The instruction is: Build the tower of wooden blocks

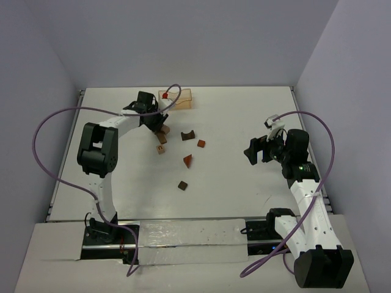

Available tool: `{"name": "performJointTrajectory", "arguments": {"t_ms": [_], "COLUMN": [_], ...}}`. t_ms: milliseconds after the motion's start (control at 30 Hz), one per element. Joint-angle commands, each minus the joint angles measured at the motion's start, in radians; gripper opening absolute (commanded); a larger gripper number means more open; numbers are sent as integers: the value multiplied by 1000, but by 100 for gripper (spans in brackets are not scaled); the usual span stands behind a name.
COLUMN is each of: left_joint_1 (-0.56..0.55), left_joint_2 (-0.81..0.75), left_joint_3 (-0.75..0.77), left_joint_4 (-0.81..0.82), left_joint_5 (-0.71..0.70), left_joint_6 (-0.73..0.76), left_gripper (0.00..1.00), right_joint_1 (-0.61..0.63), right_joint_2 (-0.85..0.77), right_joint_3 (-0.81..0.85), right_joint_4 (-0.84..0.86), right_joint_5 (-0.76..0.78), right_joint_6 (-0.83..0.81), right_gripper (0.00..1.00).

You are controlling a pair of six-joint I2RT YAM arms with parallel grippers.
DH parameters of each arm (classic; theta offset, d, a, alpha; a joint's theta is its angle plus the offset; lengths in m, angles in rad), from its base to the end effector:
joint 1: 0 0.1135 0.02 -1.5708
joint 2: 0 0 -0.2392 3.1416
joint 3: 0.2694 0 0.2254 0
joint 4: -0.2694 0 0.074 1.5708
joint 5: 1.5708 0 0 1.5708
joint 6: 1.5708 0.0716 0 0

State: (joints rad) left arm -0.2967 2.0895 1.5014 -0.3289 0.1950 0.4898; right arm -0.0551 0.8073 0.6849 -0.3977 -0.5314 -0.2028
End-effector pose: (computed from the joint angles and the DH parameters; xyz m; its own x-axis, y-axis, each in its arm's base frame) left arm 0.4171 -0.1420 0.1361 -0.4819 0.6299 -0.6091 0.7097 0.6883 0.1504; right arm 0.1971 0.0255 0.2519 -0.4072 -0.1514 -0.9007 -0.4835 0.8724 0.0719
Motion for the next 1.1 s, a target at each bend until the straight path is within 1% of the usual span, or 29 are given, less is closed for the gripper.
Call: {"name": "performJointTrajectory", "arguments": {"t_ms": [0, 167, 233, 333, 400, 500, 600, 767, 867, 1067], "left_joint_1": [-97, -194, -237, -276, -323, -364, -358, -324, -318, -286], "left_joint_2": [-88, -175, -205, -237, -254, -269, -287, -302, -309, -201], "left_joint_3": [-167, -316, -351, -385, -405, -408, -361, -209, -120, 105], "left_joint_4": [30, 82, 86, 79, 66, 48, 14, -72, -101, -140], "left_joint_5": [56, 28, 31, 48, 66, 70, 65, 115, 119, 76], "left_joint_6": [7, 2, -11, -29, -47, -58, -69, -44, -22, 1], "left_gripper": [0, 0, 0, 0, 0, 0, 0, 0, 0, 0], "right_joint_1": [-3, -4, -4, -3, -5, -4, -5, -3, -5, -3], "right_joint_2": [0, -5, -6, -5, -4, -5, -5, 4, 6, 11], "right_joint_3": [48, 47, 47, 47, 47, 47, 45, 49, 48, 51], "right_joint_4": [18, 14, 14, 14, 13, 13, 11, 10, 11, 11], "right_joint_5": [1, -1, -1, -2, -2, -2, -3, -8, -8, -10], "right_joint_6": [7, 6, 7, 8, 8, 6, 5, 2, 1, 0], "right_gripper": [100, 100, 100, 100, 100, 100, 100, 100, 100, 100]}}
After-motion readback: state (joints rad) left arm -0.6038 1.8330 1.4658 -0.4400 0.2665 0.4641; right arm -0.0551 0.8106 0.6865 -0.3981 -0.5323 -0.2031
